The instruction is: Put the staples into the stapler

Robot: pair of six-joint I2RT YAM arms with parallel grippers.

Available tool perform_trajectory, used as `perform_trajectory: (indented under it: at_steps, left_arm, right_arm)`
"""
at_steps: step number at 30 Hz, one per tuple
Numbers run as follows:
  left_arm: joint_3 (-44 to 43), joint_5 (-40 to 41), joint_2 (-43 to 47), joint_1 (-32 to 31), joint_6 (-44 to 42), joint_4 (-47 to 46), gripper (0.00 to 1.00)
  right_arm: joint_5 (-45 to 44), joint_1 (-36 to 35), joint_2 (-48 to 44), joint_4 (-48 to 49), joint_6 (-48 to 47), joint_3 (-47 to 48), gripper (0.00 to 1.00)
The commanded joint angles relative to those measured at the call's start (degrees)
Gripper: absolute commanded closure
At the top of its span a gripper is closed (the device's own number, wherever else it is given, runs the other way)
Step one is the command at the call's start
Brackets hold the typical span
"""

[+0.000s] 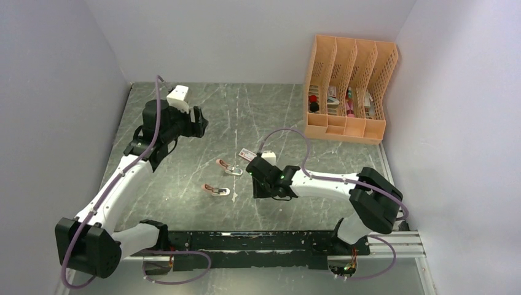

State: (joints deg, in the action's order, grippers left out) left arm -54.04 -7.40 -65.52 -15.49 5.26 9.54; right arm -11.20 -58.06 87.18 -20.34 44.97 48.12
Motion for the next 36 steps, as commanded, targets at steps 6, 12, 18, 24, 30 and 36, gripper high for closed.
perform_trajectory:
  at_steps: [6,12,18,24,30,36]
  left_arm:
    - [0.78,1.18,4.33,-2.2,-0.19,-1.18,0.22]
    - [0.84,2.38,5.09,-3.52,-0.59,-1.06,0.22]
    - [0.84,2.9,5.3,-3.84,-0.77,-0.94,0.22]
    - [0.86,2.73,5.1,-3.85,-0.77,-0.95,0.22]
    - [0.84,2.97,5.31,-3.85,-0.85,-0.85,0.22]
    - [0.86,3.07,5.23,-3.85,-0.86,-0.82,0.22]
  right_arm:
    - [-6.97,-1.52,2.69,-6.07,9.07,1.8,0.64]
    - [-6.11,-1.71,4.44,-5.48,9.07,3.0,0.65]
    - [-6.06,-2.31,4.85,-5.04,9.47,3.52,0.65]
    - [-6.63,-2.55,3.32,-5.01,10.26,2.55,0.66]
    - [-6.21,-2.65,4.85,-5.02,9.14,4.04,0.66]
    - [-5.72,-2.77,5.61,-4.47,8.99,4.09,0.67]
